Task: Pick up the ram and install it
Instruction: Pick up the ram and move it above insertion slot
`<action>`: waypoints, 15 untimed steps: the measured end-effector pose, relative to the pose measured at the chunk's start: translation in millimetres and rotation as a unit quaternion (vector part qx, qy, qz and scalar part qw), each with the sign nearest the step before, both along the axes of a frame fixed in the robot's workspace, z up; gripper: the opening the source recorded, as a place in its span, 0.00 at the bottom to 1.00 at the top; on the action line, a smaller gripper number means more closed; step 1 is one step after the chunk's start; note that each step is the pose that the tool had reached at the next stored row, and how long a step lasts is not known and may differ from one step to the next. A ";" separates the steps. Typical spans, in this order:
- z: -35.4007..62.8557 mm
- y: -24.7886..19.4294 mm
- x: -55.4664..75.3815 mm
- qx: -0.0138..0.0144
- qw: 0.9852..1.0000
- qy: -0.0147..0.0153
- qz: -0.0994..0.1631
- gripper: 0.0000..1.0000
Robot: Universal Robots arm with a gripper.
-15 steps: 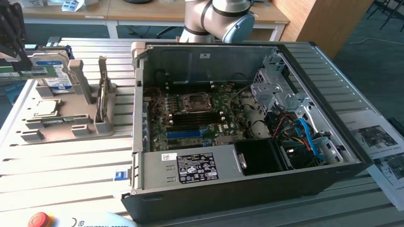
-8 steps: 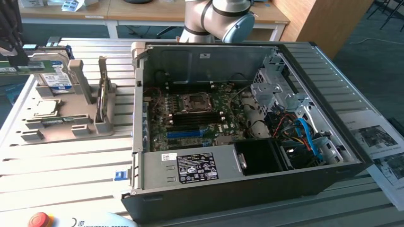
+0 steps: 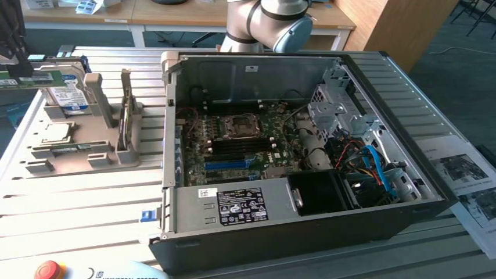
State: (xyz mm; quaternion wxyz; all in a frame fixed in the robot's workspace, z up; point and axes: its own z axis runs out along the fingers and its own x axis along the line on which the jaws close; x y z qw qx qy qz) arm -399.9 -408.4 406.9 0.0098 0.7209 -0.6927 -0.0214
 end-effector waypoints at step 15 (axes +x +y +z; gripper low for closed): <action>0.8 -0.1 22.0 0.000 1.000 0.001 0.000 0.12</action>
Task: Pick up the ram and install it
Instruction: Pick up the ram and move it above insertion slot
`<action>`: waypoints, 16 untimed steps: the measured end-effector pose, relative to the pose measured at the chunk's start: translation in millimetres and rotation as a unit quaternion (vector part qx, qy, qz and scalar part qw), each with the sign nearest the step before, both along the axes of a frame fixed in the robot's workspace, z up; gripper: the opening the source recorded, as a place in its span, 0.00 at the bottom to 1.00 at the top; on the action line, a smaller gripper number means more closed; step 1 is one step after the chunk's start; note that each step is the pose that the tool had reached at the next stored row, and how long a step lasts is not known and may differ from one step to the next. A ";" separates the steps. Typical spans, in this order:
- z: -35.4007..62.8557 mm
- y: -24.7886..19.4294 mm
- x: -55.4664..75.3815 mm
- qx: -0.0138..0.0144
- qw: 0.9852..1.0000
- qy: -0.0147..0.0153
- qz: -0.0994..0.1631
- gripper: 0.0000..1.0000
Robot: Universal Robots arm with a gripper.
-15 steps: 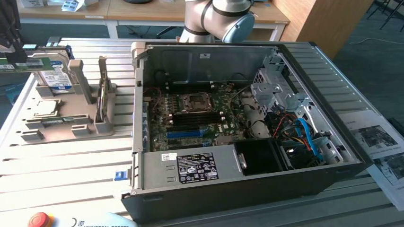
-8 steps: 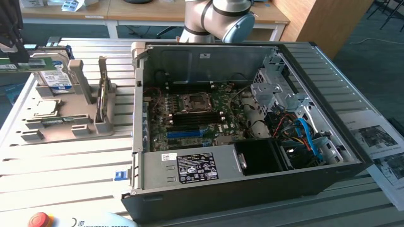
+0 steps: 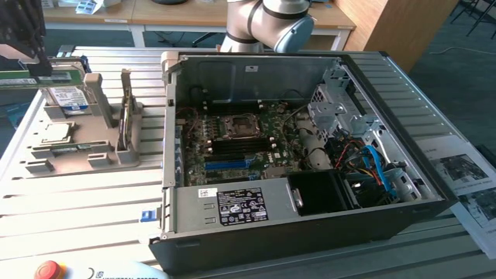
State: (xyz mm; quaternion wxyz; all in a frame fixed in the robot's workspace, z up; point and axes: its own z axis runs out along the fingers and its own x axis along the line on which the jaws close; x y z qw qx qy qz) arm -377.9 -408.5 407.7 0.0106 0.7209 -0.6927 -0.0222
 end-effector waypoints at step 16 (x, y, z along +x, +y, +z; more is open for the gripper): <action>1.4 -0.2 38.8 0.000 1.000 0.003 0.000 0.12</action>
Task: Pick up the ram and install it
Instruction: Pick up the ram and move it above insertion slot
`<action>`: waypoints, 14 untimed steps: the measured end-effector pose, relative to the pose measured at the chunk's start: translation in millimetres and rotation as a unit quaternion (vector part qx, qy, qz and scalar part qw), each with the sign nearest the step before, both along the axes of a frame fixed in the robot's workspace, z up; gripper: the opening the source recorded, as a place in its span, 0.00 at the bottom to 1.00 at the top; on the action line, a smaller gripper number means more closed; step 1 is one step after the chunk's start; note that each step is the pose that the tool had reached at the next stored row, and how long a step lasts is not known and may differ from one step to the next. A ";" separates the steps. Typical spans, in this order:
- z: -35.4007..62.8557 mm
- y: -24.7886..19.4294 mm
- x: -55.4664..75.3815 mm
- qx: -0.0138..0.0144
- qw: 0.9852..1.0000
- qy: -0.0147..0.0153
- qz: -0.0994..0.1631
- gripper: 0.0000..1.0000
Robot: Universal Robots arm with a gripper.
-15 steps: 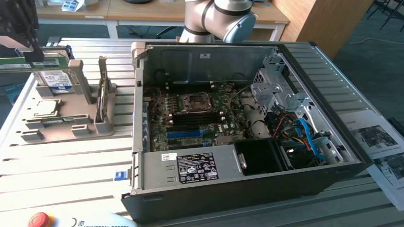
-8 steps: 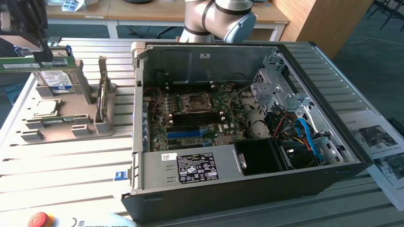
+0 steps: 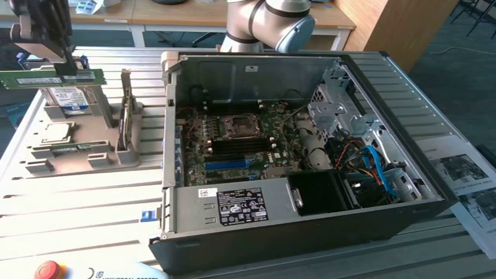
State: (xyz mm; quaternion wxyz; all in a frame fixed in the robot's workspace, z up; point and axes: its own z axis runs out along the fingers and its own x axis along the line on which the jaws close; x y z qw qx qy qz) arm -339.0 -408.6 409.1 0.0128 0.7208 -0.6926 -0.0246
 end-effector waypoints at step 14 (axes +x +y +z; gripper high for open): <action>1.9 -0.3 32.2 0.000 1.000 0.003 0.000 0.12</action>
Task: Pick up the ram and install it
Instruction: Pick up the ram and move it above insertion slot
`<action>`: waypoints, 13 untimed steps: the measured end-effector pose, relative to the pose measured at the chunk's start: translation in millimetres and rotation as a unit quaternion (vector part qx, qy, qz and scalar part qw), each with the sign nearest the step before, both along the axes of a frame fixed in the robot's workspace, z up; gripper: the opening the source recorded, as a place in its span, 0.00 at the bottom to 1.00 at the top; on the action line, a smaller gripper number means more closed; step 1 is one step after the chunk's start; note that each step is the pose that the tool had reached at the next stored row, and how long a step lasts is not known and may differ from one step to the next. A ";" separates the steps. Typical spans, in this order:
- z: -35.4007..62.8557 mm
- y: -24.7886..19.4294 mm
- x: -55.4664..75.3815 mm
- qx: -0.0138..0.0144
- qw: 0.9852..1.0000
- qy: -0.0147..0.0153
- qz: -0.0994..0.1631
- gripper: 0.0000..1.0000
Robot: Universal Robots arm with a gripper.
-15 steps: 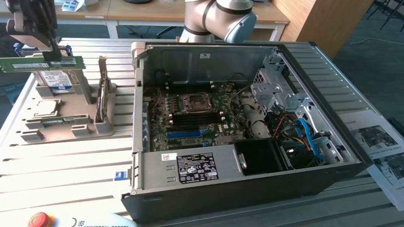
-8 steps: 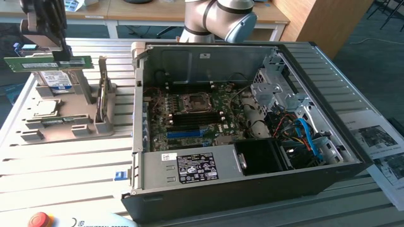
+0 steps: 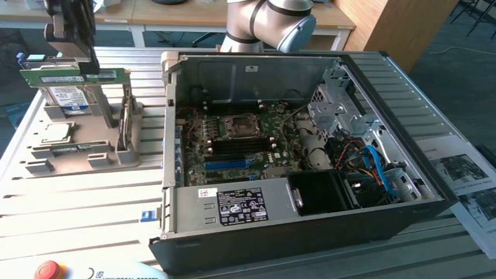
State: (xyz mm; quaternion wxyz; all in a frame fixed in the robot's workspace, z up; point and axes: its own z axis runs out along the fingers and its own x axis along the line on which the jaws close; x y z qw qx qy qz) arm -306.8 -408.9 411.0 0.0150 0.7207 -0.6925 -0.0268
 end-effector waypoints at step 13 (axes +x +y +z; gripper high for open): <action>1.6 -0.1 25.7 0.000 1.000 0.002 0.000 0.12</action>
